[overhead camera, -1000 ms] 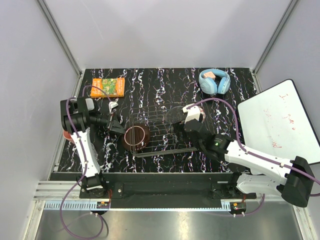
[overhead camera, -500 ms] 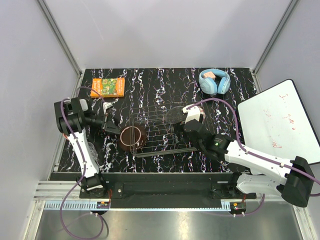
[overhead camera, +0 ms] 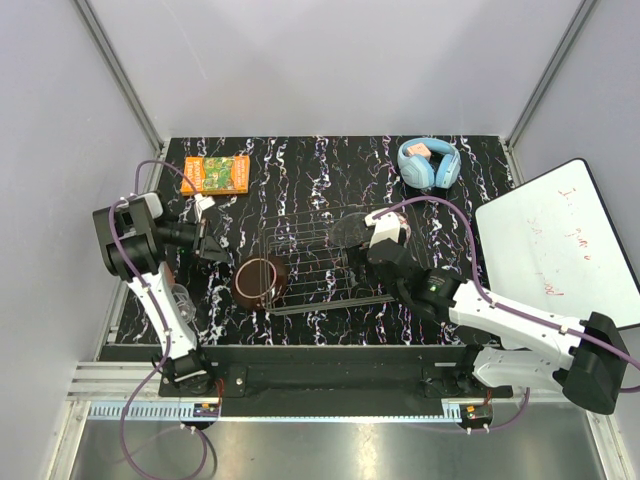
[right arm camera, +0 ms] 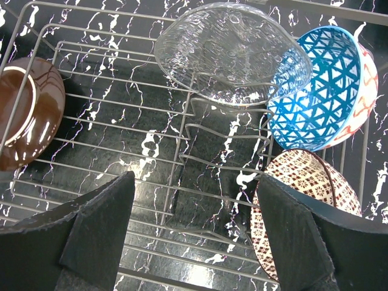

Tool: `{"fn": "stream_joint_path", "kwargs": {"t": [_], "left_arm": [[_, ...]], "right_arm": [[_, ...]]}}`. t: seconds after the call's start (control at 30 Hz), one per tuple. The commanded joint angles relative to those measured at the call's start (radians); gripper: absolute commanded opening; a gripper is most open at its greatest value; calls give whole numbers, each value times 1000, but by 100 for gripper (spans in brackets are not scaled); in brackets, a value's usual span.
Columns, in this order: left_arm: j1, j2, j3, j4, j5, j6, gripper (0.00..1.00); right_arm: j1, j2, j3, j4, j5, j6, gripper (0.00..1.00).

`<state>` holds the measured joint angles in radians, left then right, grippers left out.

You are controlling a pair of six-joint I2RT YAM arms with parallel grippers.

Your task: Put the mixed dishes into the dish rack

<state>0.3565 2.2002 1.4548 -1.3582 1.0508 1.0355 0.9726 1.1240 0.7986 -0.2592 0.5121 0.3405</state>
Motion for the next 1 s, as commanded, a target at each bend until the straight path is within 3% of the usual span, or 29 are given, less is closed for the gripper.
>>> {"fn": "stream_joint_path", "kwargs": {"t": [0.0,0.1,0.43,0.57,0.7,0.97], "left_arm": [[2,-23,-28,-188,28,6,17],[-1,-36,-45,-188,51,5,20],[-69,-264,-27,-188,156,-84,47],[-145,-293,-40,-190,163,-81,48],[-179,-214,-10,-190,187,-75,47],[-214,-168,68,-190,225,-104,46]], "right_arm": [[3,19,28,34,-18,-8,90],[2,78,62,34,-29,-23,90],[40,119,113,72,-81,-63,88],[139,76,119,80,-130,-141,82],[238,30,158,34,-153,-138,80],[322,45,137,-80,-296,24,77]]}}
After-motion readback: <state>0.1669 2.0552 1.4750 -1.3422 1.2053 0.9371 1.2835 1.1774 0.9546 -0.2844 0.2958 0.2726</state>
